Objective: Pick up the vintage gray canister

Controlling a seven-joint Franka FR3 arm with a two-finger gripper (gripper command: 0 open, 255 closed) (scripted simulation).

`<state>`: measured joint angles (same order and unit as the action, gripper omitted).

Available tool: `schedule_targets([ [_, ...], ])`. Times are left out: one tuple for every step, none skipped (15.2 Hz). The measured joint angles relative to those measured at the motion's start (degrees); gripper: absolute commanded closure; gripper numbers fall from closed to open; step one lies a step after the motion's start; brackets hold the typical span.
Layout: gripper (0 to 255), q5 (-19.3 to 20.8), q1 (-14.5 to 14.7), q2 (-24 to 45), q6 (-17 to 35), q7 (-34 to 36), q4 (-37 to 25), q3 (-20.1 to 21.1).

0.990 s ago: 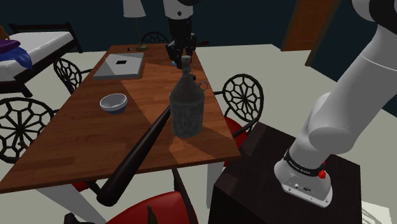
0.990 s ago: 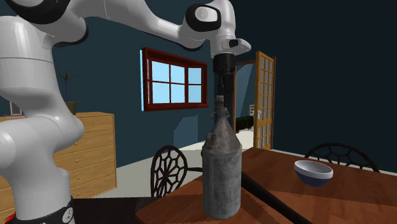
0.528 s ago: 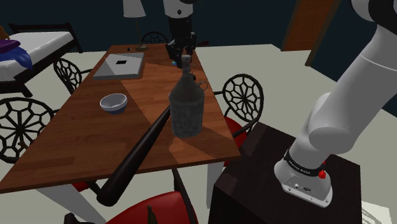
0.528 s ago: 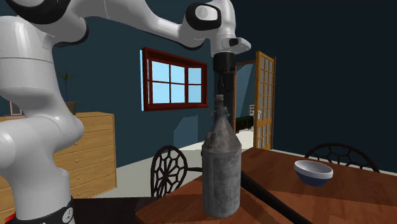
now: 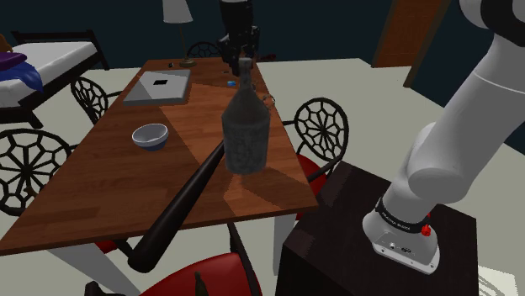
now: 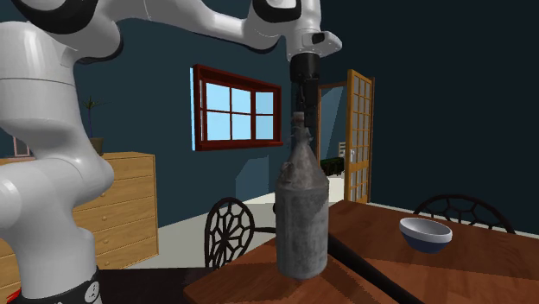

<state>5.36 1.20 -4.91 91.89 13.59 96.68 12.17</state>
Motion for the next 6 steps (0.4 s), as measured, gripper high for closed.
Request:
schedule_targets([
  [255, 0.03, 0.03, 0.16, -0.72, 0.01, -0.87, 0.05],
  [255, 0.01, -0.02, 0.09, -1.4, -0.19, -1.5, -0.02],
  [255, 0.07, -0.02, 0.37, -2.26, -0.22, -2.63, 0.0],
  [255, 0.16, 0.05, 0.85, -3.24, -0.14, -4.06, 0.11],
  [255, 0.19, 0.06, 1.01, -4.01, -0.2, -5.0, 0.13],
  [255, 0.24, 0.03, 1.24, -4.35, -0.28, -5.59, 0.1],
])
